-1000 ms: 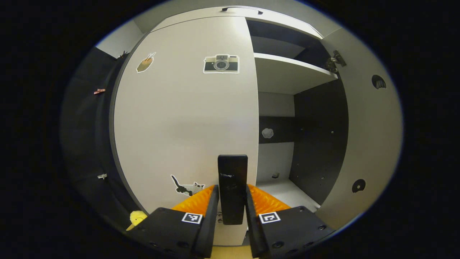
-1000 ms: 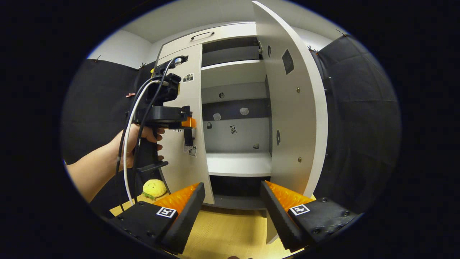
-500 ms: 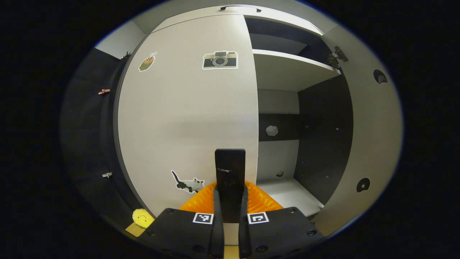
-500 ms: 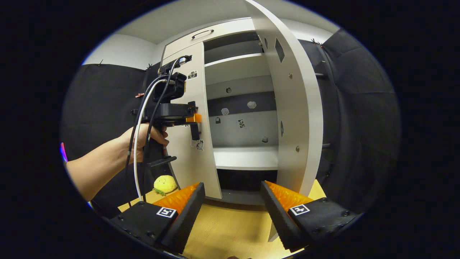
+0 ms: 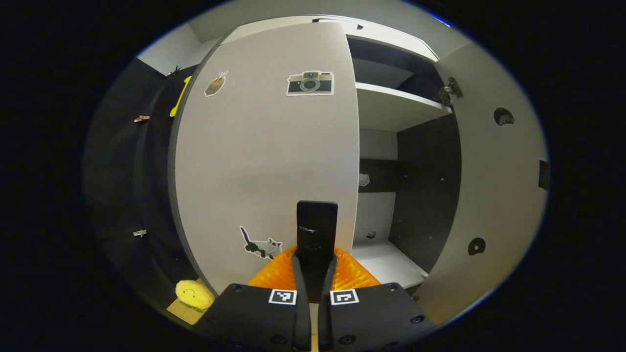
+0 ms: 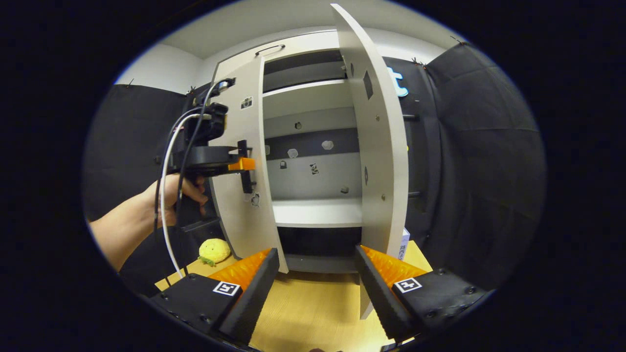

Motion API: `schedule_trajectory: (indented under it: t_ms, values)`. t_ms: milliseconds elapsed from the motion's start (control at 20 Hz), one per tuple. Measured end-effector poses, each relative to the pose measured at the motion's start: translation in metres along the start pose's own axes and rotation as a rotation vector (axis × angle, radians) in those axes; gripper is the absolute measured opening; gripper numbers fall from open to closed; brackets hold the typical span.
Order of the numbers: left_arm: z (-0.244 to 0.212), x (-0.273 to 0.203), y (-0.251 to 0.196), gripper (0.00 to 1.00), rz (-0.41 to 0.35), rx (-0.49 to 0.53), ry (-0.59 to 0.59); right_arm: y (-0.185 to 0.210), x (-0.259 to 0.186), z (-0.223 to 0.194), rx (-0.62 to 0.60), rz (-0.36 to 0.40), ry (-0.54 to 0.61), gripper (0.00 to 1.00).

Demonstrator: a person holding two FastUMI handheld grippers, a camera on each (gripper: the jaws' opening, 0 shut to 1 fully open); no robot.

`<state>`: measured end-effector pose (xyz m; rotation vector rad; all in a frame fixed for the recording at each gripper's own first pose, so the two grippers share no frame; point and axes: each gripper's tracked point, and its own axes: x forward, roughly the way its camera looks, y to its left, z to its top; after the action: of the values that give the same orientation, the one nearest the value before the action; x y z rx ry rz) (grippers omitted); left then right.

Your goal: Open the right door of the double-door shoe cabinet with the right hand, and open the left door with the left hand.

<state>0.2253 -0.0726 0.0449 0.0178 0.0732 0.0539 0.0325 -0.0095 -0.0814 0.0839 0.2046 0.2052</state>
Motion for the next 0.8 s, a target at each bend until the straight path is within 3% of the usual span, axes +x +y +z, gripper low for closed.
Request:
schedule_trajectory:
  t_ms: [250, 800]
  values:
    - [0.004, -0.017, 0.014, 0.11, -0.040, -0.025, -0.013, 0.003, -0.001, 0.002, -0.021, -0.074, 0.005, 0.98]
    - [0.008, -0.032, 0.034, 0.10, -0.040, -0.067, -0.045, -0.007, -0.034, 0.026, -0.072, -0.188, -0.043, 0.98]
